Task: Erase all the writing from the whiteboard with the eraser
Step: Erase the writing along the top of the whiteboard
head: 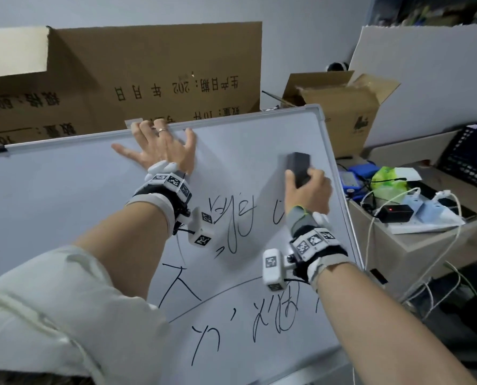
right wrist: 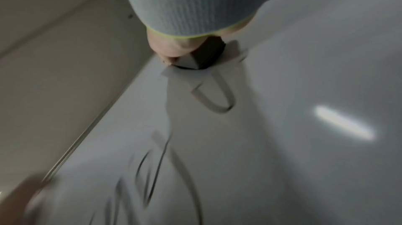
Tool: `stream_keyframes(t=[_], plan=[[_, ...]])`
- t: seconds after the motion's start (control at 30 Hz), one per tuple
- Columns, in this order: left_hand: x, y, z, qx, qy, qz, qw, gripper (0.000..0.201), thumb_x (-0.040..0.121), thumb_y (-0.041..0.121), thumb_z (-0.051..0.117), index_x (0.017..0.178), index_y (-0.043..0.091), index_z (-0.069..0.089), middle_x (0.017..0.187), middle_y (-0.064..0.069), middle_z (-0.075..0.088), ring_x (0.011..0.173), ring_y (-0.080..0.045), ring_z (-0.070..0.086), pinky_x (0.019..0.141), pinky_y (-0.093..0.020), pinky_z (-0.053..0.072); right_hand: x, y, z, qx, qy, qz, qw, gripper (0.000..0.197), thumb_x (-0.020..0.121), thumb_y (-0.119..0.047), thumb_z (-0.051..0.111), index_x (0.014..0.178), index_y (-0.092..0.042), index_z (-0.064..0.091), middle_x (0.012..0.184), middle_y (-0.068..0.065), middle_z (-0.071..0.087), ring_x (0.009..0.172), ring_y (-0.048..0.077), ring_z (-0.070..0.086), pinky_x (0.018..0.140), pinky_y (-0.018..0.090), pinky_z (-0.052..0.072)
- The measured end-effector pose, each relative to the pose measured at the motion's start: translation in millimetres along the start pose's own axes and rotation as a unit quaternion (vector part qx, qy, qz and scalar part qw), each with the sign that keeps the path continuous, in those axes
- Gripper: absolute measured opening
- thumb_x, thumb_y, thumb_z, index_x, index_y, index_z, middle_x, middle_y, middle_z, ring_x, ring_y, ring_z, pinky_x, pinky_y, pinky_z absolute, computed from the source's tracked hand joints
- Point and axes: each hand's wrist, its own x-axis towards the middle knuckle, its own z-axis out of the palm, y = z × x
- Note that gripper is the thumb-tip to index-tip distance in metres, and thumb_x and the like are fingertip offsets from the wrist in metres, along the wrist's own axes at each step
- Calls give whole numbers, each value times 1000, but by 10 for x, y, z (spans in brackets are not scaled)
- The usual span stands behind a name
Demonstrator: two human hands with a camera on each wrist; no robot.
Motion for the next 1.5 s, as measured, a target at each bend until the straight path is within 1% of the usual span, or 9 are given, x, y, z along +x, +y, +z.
stream_keyframes(t=[0.17, 0.43, 0.63, 0.73, 0.9, 1.03, 1.2, 1.4, 1.5], plan=[[3, 97, -49, -4, -36, 0, 999, 69, 84, 62, 29, 130, 15, 50, 138, -8, 43, 143, -27, 22, 107, -76, -1, -37, 289, -162, -11, 36, 86, 996, 49, 80, -54, 64, 111, -19, 50, 115, 12, 56, 105, 35, 53, 64, 34, 37], [24, -21, -91, -13, -32, 12, 999, 66, 81, 55, 31, 131, 15, 47, 134, -5, 45, 142, -24, 24, 107, -75, 2, -935, -375, 145, 7, -104, -76, 992, 48, 74, -58, 68, 109, -29, 51, 108, -4, 56, 101, 17, 48, 64, 30, 38], [-16, -109, -86, -15, -26, 38, 999, 63, 82, 54, 32, 131, 17, 47, 136, -3, 44, 143, -23, 24, 107, -75, 1, -643, 442, -241, 28, 17, 126, 991, 49, 79, -55, 65, 109, -18, 54, 110, 10, 59, 104, 33, 55, 69, 35, 43], [-16, -68, -89, -4, -36, 35, 999, 68, 81, 54, 31, 137, 18, 44, 140, -3, 41, 144, -23, 22, 107, -74, -1, -656, 375, -235, 26, 28, 156, 987, 49, 81, -48, 67, 113, -14, 52, 116, 13, 56, 109, 35, 51, 69, 35, 36], [-12, -80, -138, 3, -35, 39, 999, 66, 81, 51, 34, 138, 18, 43, 141, -4, 41, 144, -23, 22, 107, -75, 4, -947, -448, 169, 51, -74, -28, 996, 46, 73, -51, 71, 106, -25, 54, 107, 1, 58, 102, 24, 51, 68, 34, 46], [90, -199, -202, 22, -76, 66, 995, 60, 83, 53, 31, 138, 31, 42, 140, -1, 41, 142, -22, 23, 107, -74, 1, -1075, -734, 345, 55, -140, -77, 986, 48, 68, -54, 72, 105, -31, 51, 107, -7, 55, 102, 18, 49, 65, 35, 48], [90, -408, -192, 59, -74, 95, 991, 47, 85, 57, 24, 129, 48, 36, 139, -7, 36, 142, -29, 19, 106, -71, -13, -930, -262, 186, 56, -58, -10, 997, 49, 73, -55, 68, 107, -24, 51, 108, -1, 56, 106, 22, 49, 62, 33, 42], [159, -386, -268, -6, -80, 116, 990, 57, 82, 44, 34, 135, 25, 46, 134, -3, 48, 137, -25, 31, 116, -63, -1, -765, 14, 32, 54, -8, 74, 996, 49, 75, -54, 67, 107, -20, 51, 111, 2, 56, 106, 25, 49, 63, 33, 35], [199, -509, -293, -26, -80, 105, 991, 52, 84, 44, 38, 133, 29, 48, 136, -3, 48, 139, -25, 29, 118, -60, -3, -919, -156, 92, 63, -8, 69, 996, 50, 74, -53, 68, 106, -19, 51, 110, 3, 56, 104, 27, 50, 62, 33, 35]])
